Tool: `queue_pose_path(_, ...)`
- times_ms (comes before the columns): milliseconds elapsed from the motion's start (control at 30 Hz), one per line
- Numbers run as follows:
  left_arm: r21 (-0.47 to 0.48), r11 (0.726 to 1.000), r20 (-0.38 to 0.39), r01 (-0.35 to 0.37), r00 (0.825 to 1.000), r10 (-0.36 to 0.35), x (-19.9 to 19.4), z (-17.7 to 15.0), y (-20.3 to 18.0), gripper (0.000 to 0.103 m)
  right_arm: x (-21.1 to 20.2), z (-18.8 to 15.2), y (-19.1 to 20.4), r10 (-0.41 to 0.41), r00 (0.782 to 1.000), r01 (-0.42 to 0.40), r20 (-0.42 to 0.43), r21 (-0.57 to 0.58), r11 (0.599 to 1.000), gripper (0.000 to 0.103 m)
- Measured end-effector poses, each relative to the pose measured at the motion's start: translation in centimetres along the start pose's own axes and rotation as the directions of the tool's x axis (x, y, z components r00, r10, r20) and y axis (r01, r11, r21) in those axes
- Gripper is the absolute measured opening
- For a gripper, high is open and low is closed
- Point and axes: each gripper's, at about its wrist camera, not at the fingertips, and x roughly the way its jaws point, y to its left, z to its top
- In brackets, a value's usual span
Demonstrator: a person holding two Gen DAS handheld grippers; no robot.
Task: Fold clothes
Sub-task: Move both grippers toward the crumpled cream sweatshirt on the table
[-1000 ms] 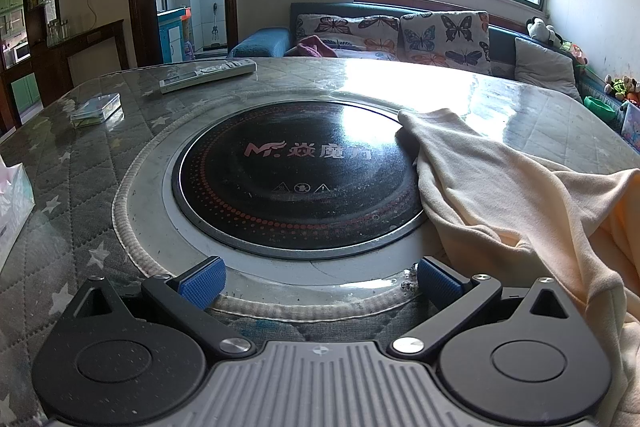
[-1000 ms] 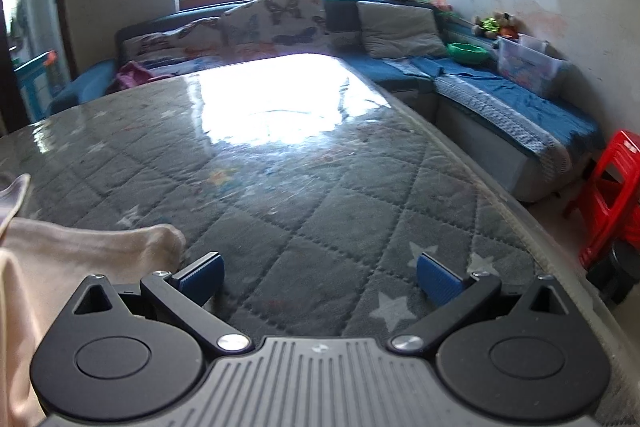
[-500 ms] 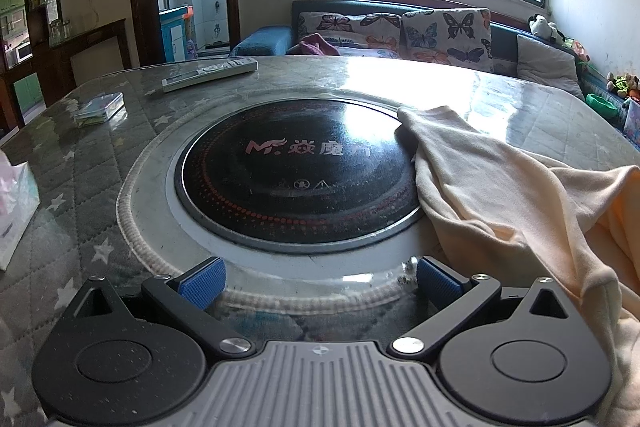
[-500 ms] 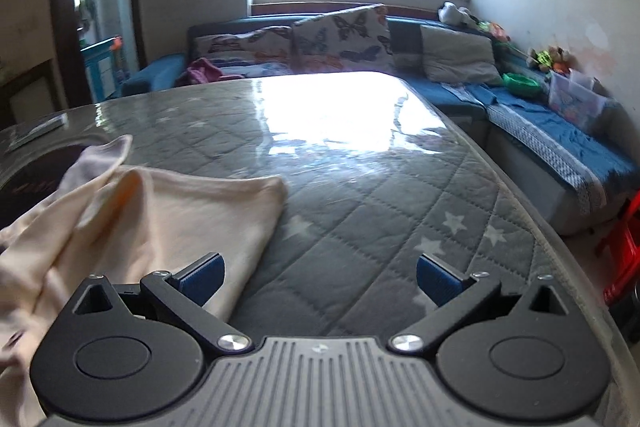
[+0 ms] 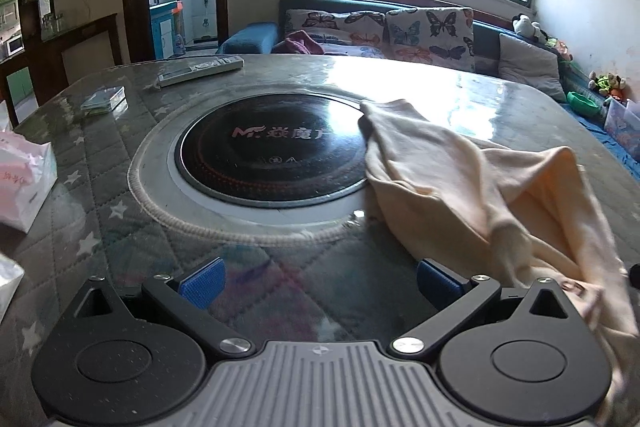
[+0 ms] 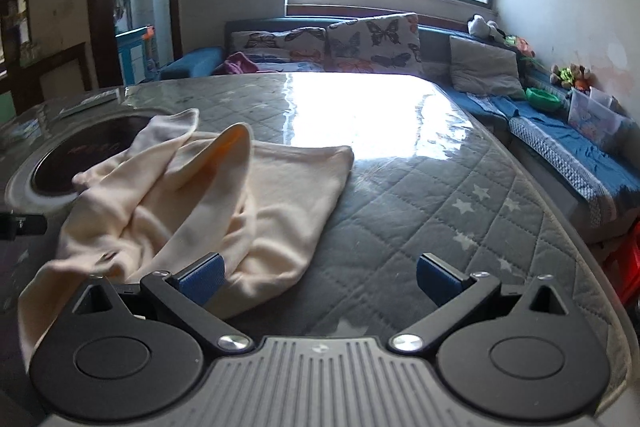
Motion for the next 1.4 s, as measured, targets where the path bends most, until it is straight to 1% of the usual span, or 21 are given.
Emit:
queue_pose_path(100, 0.002, 1.0, 0.001, 0.013, 1.0, -0.013, -1.2, -0.4, -0.4, 0.103, -0.9, -0.6, 0.6, 0.005, 1.0, -0.005, 0.002, -0.003, 1.0, 0.103)
queue_pose_path(467, 0.035, 0.998, 0.012, 0.059, 0.998, -0.059, -3.7, -2.4, -1.9, 0.103, -3.2, -2.3, 1.5, 0.003, 1.0, -0.003, 0.012, 0.019, 1.0, 0.103)
queue_pose_path(700, 0.054, 0.995, 0.016, 0.086, 0.996, -0.087, -5.3, -3.6, -2.9, 0.103, -4.7, -3.2, 2.1, 0.023, 1.0, -0.023, 0.021, 0.006, 1.0, 0.103)
queue_pose_path(967, 0.069, 0.994, 0.005, 0.082, 0.997, -0.082, -6.2, -4.8, -3.3, 0.103, -5.8, -4.3, 2.6, 0.033, 0.999, -0.033, 0.023, -0.004, 0.999, 0.103)
queue_pose_path(1400, 0.144, 0.987, 0.009, 0.077, 0.997, -0.079, -7.7, -6.0, -5.0, 0.103, -7.2, -5.6, 2.7, 0.047, 0.999, -0.047, 0.02, -0.005, 0.999, 0.103)
